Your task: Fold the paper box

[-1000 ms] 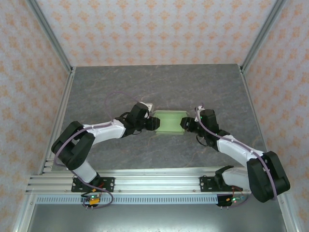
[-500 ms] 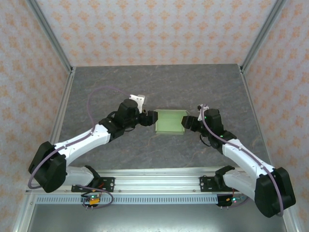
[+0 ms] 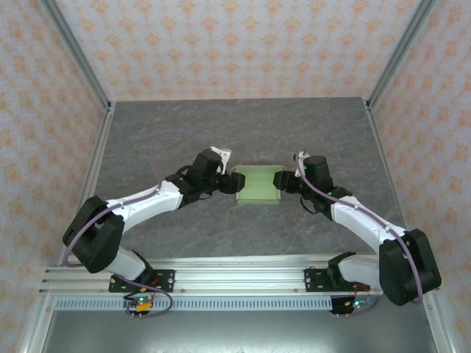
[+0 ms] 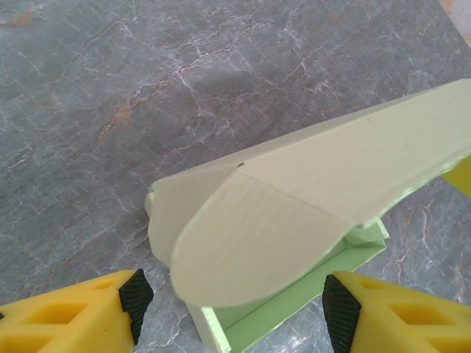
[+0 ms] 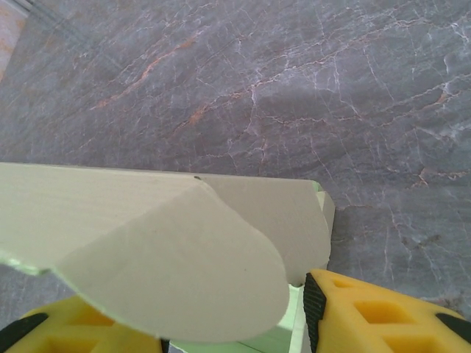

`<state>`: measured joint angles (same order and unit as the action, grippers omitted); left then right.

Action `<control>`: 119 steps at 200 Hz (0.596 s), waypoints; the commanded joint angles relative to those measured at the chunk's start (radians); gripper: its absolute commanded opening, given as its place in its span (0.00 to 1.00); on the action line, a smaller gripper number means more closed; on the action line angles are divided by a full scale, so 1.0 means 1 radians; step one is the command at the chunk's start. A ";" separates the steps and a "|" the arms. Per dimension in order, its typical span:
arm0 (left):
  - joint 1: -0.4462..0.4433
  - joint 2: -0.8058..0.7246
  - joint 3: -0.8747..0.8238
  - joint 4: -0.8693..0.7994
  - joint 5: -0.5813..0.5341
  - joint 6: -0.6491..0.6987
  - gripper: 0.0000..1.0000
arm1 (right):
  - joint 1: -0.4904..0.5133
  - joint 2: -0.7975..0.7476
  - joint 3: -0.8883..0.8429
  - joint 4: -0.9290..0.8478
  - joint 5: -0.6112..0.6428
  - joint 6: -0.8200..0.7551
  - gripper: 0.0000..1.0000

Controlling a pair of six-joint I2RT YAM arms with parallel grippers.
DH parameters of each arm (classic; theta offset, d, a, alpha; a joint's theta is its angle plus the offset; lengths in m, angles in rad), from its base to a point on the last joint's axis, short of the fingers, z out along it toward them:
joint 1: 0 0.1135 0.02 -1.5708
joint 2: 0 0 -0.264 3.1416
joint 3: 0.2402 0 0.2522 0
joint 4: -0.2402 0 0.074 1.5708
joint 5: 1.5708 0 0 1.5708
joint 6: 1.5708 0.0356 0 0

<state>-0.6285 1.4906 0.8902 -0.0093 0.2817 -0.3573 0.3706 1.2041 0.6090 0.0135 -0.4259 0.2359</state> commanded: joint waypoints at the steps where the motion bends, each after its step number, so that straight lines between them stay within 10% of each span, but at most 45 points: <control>1: -0.007 0.030 0.048 0.037 0.010 0.027 0.67 | 0.003 0.018 0.043 -0.019 -0.010 -0.045 0.51; 119: -0.008 0.123 0.055 0.157 0.087 -0.112 0.62 | 0.004 0.072 0.054 0.024 -0.094 -0.010 0.44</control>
<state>-0.6285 1.6039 0.9615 0.0509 0.3187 -0.3882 0.3706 1.2736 0.6453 0.0044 -0.4866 0.2096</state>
